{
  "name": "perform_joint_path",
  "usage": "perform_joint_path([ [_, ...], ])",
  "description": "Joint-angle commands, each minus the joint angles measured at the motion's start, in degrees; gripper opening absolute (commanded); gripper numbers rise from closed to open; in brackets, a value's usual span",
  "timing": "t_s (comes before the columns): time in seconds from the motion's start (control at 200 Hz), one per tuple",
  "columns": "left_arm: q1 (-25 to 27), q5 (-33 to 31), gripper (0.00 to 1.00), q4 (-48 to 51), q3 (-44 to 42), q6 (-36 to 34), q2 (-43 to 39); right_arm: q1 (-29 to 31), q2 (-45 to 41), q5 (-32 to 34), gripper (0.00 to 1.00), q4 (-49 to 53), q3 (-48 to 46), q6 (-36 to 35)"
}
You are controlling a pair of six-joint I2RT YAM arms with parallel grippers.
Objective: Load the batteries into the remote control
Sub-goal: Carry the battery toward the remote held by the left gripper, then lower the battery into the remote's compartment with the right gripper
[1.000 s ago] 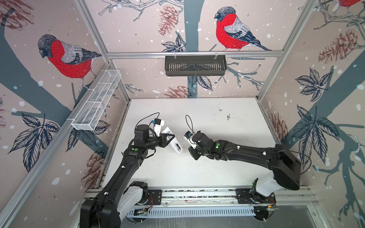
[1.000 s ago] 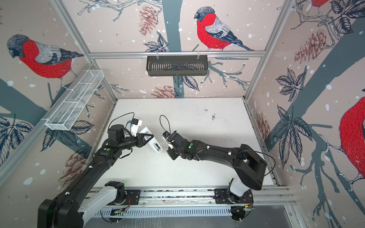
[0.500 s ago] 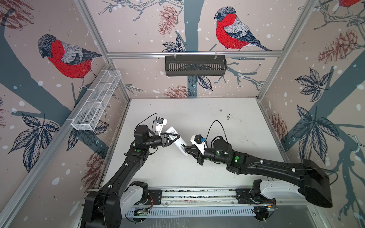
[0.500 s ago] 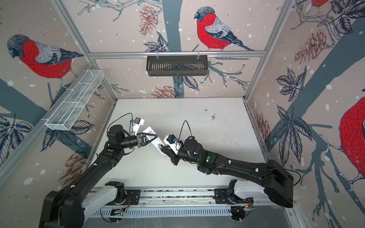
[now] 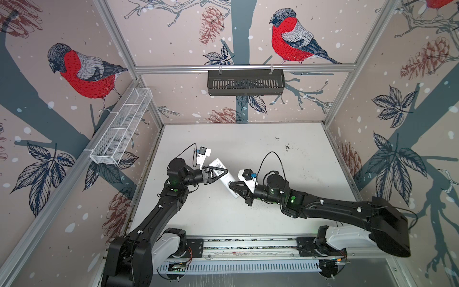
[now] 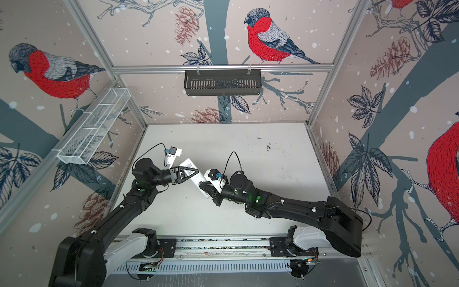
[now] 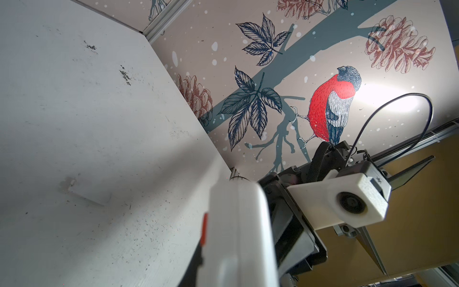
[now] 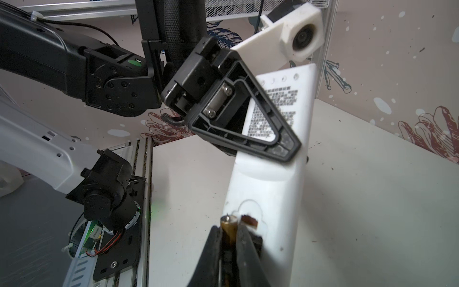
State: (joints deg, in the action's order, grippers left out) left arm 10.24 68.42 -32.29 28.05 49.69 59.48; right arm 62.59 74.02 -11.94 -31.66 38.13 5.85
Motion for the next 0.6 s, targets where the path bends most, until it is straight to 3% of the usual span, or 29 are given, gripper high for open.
perform_joint_path([
  [0.0,0.0,1.6,0.0,-5.9,-0.1,1.8,-0.1,0.2,0.0,0.6,0.14,-1.4,-0.4,0.3],
  [0.4,0.0,1.4,0.0,-5.9,0.2,0.9,1.1,0.2,-1.7,2.8,0.21,0.9,-0.8,0.4],
  [0.595,0.0,0.0,0.0,-1.1,1.1,-3.2,1.2,0.1,-3.5,3.5,0.33,2.6,0.2,0.4],
])
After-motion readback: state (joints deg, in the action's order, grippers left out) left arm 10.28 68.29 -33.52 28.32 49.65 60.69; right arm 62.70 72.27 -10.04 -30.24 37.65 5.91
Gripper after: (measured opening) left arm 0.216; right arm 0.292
